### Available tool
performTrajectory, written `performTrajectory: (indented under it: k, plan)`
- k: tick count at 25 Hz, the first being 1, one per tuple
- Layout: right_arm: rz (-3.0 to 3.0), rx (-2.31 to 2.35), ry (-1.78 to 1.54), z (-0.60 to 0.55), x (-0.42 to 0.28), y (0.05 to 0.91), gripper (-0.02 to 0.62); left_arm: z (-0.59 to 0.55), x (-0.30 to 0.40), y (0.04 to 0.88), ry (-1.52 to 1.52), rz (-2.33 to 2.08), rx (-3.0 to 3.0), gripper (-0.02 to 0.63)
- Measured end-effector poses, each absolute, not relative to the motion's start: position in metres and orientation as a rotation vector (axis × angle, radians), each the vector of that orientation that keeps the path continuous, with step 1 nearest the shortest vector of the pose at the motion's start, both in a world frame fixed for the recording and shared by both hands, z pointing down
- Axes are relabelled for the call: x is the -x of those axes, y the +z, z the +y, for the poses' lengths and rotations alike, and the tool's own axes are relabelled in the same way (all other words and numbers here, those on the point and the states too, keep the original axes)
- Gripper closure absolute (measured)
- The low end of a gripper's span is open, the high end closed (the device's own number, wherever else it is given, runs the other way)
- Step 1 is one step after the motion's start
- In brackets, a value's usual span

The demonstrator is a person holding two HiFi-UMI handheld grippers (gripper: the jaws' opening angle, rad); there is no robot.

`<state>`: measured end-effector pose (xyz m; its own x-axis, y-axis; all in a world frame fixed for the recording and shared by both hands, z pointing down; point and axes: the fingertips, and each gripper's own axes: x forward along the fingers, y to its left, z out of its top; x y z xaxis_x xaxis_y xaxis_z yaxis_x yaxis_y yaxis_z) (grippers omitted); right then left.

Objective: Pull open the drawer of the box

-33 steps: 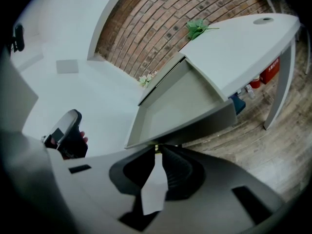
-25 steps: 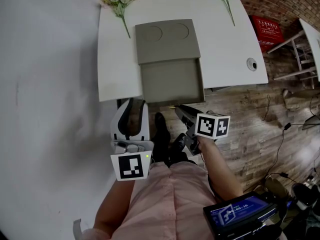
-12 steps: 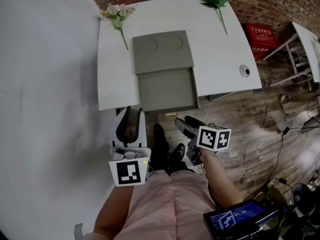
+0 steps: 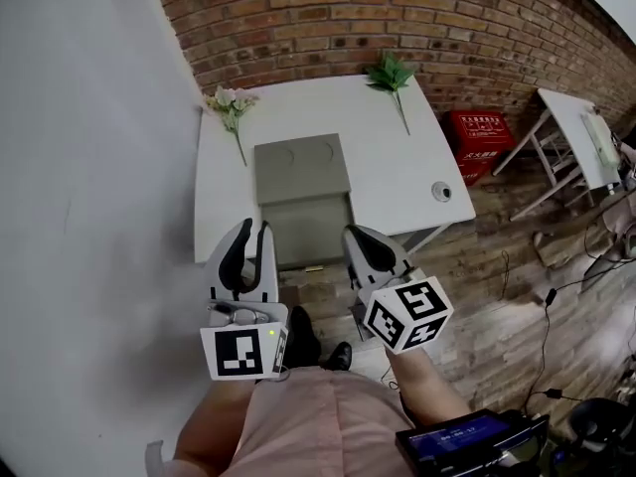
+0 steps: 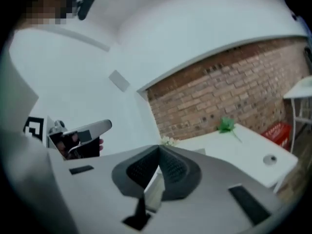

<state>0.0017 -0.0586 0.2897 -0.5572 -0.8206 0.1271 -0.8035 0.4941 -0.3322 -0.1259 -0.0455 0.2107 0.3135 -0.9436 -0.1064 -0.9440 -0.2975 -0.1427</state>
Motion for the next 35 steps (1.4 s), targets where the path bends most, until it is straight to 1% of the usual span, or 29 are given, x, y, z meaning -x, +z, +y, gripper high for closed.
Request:
performTrajectory:
  k: [4, 9, 23, 35]
  plan:
    - [2.656, 1.545, -0.225, -0.057, -0.009, 0.230, 0.589, -0.042, 0.118, 0.172, 0.050, 1.730, 2.329, 0.598]
    - [2.653, 1.627, -0.006, -0.051, -0.009, 0.219, 0.591, -0.043, 0.119, 0.165, 0.093, 1.721, 2.304, 0.598]
    - [2.691, 1.657, 0.016, -0.049, -0.014, 0.235, 0.592, -0.051, 0.099, 0.181, 0.071, 1.723, 2.359, 0.598]
    - [2.683, 1.652, 0.004, -0.056, -0.019, 0.241, 0.591, -0.058, 0.095, 0.192, 0.030, 1.720, 2.371, 0.598]
